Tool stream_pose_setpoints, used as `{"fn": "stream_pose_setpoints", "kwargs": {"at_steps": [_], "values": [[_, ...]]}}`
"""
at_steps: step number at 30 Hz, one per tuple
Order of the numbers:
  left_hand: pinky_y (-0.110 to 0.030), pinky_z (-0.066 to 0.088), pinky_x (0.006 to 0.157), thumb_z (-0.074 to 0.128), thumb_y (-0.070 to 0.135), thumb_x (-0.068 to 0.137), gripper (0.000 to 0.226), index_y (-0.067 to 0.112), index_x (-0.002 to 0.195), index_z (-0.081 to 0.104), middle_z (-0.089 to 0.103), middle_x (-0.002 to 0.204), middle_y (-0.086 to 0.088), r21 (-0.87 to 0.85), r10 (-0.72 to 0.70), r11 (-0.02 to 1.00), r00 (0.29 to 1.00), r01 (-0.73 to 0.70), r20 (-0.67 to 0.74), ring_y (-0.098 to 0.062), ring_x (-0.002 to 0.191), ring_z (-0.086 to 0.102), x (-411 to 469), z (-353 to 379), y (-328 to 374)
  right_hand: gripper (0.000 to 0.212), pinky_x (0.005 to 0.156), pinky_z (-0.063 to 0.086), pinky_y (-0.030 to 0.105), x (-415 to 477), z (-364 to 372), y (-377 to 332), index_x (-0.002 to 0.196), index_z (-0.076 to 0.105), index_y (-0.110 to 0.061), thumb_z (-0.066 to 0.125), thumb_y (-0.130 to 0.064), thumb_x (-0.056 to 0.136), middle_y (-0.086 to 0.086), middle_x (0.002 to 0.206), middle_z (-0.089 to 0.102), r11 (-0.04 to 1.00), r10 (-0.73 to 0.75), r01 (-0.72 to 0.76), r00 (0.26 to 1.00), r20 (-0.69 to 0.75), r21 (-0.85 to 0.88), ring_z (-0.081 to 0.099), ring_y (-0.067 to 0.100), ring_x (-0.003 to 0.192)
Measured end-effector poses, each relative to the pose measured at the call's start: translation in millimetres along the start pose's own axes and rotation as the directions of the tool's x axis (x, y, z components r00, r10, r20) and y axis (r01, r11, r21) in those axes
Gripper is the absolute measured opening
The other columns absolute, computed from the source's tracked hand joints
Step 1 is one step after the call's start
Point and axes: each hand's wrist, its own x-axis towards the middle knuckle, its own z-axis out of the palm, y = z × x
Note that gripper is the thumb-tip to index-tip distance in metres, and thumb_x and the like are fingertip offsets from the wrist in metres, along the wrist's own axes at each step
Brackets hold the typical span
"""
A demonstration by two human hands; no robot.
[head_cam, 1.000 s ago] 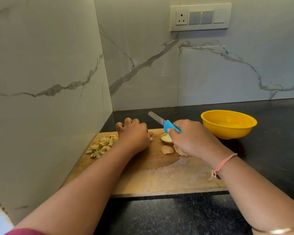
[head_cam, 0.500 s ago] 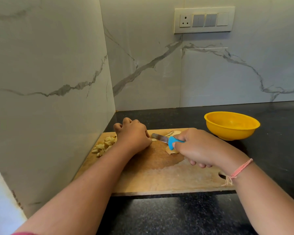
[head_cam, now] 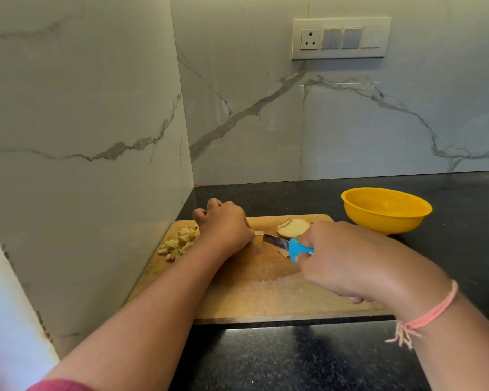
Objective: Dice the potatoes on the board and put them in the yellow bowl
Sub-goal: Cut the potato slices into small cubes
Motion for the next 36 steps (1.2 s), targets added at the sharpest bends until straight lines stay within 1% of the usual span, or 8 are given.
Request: {"fn": "stream_pose_setpoints", "kwargs": {"at_steps": [3, 10, 15, 22, 26, 30, 33, 36], "values": [[-0.042, 0.026, 0.092, 0.063, 0.041, 0.089, 0.026, 0.029, 0.111, 0.069, 0.052, 0.125, 0.002, -0.047, -0.026, 0.999, 0.999, 0.028, 0.043, -0.023, 0.125, 0.029, 2, -2, -3, 0.037, 0.036, 0.036, 0.012, 3, -6, -1, 0.131, 0.05, -0.024, 0.042, -0.028, 0.096, -0.001, 0.064, 0.053, 1.0, -0.017, 0.017, 1.0, -0.006, 0.009, 0.048, 0.008, 0.042], [-0.042, 0.027, 0.095, 0.063, 0.042, 0.088, 0.028, 0.028, 0.112, 0.069, 0.052, 0.126, 0.003, -0.045, -0.043, 0.998, 0.998, 0.045, 0.034, -0.022, 0.126, 0.029, 3, -1, -3, 0.039, 0.05, 0.042, 0.019, 22, 18, -8, 0.135, 0.046, -0.022, 0.039, -0.028, 0.097, 0.0, 0.088, 0.055, 0.997, -0.03, 0.034, 0.998, -0.057, 0.074, 0.049, 0.008, 0.056], [-0.042, 0.027, 0.096, 0.062, 0.045, 0.088, 0.031, 0.027, 0.113, 0.069, 0.054, 0.123, 0.001, -0.024, -0.058, 0.998, 0.998, 0.058, 0.018, -0.022, 0.124, 0.031, 4, 0, -3, 0.041, 0.052, 0.043, 0.02, 25, 19, -12, 0.136, 0.043, -0.022, 0.04, -0.027, 0.096, -0.003, 0.082, 0.049, 0.994, -0.001, 0.004, 1.0, -0.029, 0.106, 0.049, 0.009, 0.058], [-0.043, 0.027, 0.095, 0.061, 0.044, 0.089, 0.03, 0.027, 0.113, 0.069, 0.054, 0.123, 0.001, -0.004, -0.036, 0.999, 0.999, 0.036, 0.027, -0.022, 0.123, 0.031, 2, 0, -4, 0.036, 0.037, 0.037, 0.013, 11, -5, -6, 0.13, 0.049, -0.023, 0.043, -0.027, 0.095, 0.001, 0.064, 0.054, 0.999, 0.027, -0.028, 0.998, 0.06, 0.023, 0.047, 0.008, 0.04], [-0.04, 0.028, 0.092, 0.057, 0.044, 0.09, 0.03, 0.027, 0.113, 0.068, 0.055, 0.119, 0.002, 0.054, -0.02, 0.998, 1.0, 0.019, 0.017, -0.022, 0.121, 0.032, 0, -5, -6, 0.029, 0.033, 0.03, 0.011, 18, -20, 2, 0.115, 0.06, -0.014, 0.042, -0.024, 0.094, 0.002, 0.052, 0.052, 0.997, 0.002, -0.008, 0.996, 0.084, 0.071, 0.038, 0.007, 0.026], [-0.039, 0.029, 0.088, 0.055, 0.047, 0.091, 0.032, 0.031, 0.118, 0.064, 0.055, 0.123, 0.002, 0.121, -0.026, 0.992, 0.999, 0.022, 0.028, -0.024, 0.122, 0.034, -1, -9, -9, 0.039, 0.032, 0.03, 0.013, 43, -26, 17, 0.136, 0.047, -0.025, 0.041, -0.026, 0.098, 0.002, 0.053, 0.052, 0.978, -0.041, 0.04, 0.999, -0.004, 0.205, 0.037, 0.005, 0.026], [-0.042, 0.028, 0.094, 0.053, 0.035, 0.095, 0.027, 0.038, 0.121, 0.059, 0.052, 0.134, 0.003, 0.042, 0.037, 0.998, 0.999, -0.038, 0.021, -0.024, 0.128, 0.034, -1, -9, -5, 0.042, 0.033, 0.029, 0.014, 62, -15, 27, 0.141, 0.043, -0.027, 0.039, -0.029, 0.099, 0.002, 0.057, 0.052, 0.948, -0.039, 0.064, 0.995, -0.087, 0.311, 0.038, 0.006, 0.031], [-0.043, 0.027, 0.1, 0.05, 0.037, 0.097, 0.026, 0.039, 0.121, 0.061, 0.054, 0.134, 0.008, 0.007, 0.208, 0.978, 0.976, -0.209, 0.062, -0.022, 0.13, 0.037, -3, -4, 5, 0.041, 0.034, 0.03, 0.015, 72, 0, 39, 0.139, 0.045, -0.026, 0.04, -0.031, 0.099, 0.002, 0.058, 0.053, 0.925, 0.001, 0.058, 0.988, -0.154, 0.377, 0.041, 0.009, 0.037]]}}
